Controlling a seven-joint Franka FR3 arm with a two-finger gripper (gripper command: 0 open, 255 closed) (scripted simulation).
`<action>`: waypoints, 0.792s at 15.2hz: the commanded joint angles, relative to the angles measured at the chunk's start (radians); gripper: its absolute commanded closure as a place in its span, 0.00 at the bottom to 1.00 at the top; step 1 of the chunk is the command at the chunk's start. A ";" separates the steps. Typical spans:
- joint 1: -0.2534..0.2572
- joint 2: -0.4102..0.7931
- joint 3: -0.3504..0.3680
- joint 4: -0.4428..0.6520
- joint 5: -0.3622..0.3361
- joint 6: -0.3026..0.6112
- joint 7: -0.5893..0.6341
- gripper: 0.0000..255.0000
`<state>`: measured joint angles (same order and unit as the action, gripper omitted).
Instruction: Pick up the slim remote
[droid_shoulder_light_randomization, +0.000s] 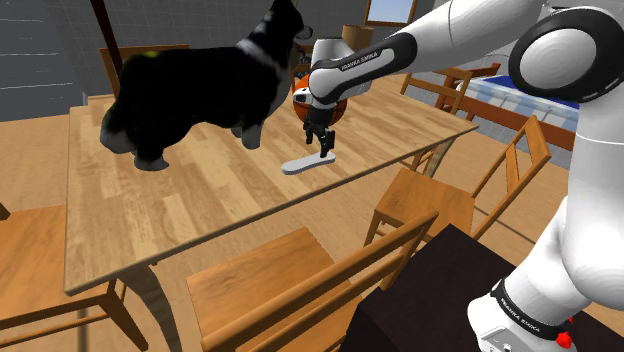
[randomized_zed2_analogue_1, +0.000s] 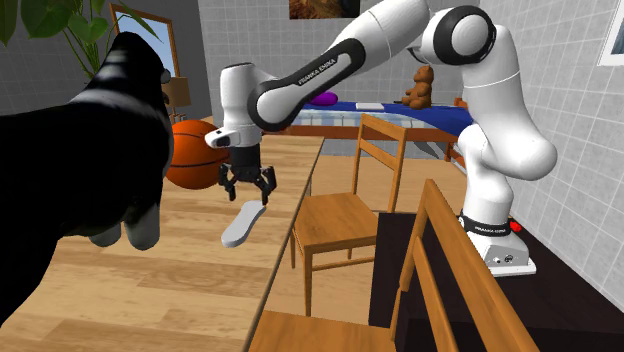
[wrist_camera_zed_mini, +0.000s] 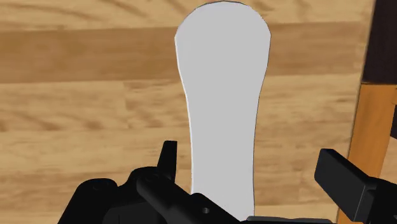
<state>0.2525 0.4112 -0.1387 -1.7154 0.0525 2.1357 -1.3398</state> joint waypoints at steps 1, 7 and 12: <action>0.003 0.043 0.013 0.042 -0.005 0.005 -0.038 0.00; 0.001 0.080 0.017 0.015 0.001 0.069 -0.040 0.00; 0.001 0.092 0.018 0.010 0.002 0.086 -0.041 1.00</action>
<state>0.2528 0.5018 -0.1214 -1.7050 0.0545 2.2206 -1.3807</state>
